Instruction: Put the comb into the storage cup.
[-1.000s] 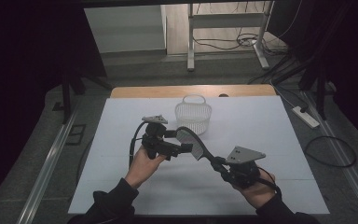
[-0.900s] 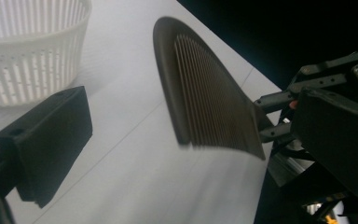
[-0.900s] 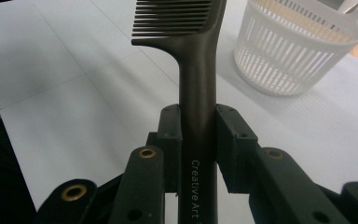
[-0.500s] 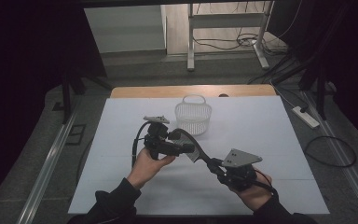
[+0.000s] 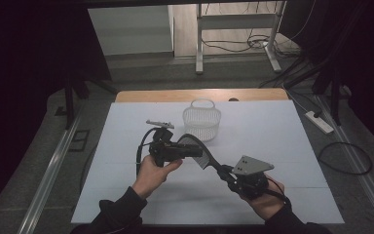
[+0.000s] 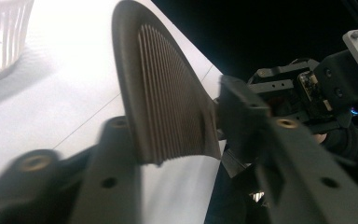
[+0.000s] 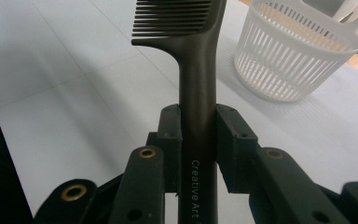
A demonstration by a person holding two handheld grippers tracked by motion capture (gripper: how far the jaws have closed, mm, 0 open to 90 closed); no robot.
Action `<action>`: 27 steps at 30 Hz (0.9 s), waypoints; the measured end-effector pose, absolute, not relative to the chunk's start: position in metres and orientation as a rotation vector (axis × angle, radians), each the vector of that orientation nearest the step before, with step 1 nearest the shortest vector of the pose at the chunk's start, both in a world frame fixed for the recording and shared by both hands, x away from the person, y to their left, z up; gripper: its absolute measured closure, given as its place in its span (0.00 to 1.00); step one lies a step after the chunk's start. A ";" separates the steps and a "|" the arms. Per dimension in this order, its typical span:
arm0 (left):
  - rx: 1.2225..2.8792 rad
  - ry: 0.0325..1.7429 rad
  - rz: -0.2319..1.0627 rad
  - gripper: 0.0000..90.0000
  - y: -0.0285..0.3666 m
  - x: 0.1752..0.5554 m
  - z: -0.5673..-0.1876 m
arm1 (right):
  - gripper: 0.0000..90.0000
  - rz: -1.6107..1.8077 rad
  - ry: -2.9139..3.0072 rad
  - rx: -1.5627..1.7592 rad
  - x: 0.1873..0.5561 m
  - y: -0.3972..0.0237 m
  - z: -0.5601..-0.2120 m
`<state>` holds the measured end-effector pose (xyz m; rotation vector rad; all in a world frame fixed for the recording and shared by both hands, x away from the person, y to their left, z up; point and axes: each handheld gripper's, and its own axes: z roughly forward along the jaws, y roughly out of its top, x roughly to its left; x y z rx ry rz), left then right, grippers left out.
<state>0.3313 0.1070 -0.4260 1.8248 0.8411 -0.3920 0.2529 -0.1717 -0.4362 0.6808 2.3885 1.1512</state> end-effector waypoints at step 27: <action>1.754 0.854 -0.485 0.97 0.111 0.331 -0.430 | 0.66 1.155 2.403 0.685 0.257 -0.170 -0.444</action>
